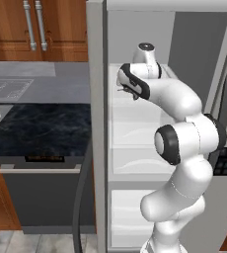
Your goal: Retrieve the pear and banana from the fridge and place them into the bowl on the dining table.
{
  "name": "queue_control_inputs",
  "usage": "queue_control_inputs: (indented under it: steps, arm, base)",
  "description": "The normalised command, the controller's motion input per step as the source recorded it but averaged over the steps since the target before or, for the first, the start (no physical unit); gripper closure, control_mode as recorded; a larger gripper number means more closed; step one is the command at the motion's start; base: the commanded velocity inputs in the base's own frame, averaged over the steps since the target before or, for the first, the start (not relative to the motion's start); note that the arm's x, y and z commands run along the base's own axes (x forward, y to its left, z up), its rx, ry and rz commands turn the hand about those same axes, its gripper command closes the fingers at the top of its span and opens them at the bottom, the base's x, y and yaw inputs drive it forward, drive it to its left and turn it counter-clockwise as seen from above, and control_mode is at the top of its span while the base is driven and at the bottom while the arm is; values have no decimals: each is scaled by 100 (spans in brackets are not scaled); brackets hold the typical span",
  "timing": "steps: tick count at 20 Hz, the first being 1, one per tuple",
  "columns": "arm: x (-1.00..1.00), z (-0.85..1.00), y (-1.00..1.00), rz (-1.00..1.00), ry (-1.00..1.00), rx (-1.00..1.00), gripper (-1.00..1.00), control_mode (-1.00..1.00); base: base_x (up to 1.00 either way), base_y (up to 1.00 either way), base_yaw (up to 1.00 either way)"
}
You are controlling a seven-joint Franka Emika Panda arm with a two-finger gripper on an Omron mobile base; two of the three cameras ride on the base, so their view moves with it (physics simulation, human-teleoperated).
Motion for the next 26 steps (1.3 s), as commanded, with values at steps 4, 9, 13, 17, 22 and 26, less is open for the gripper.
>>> queue_control_inputs:
  steps: [4, 9, 13, 17, 22, 26]
  arm:
    - [-27, -68, 4, 0, 5, 0, 100, -100]
    - [-35, -84, 8, 0, 5, 0, 100, -100]
    - [-10, -91, 4, 0, 5, 0, 100, -100]
    - [-8, -86, 1, 0, 0, 0, 100, -100]
    - [-15, -34, 0, 0, -4, 0, 100, -100]
    - [-41, 0, 0, 0, -10, 0, 100, -100]
  base:
    - [0, 0, 0]
    - [0, 0, 0]
    - [0, 0, 0]
    - [0, 0, 0]
    - [0, 0, 0]
    - [0, 0, 0]
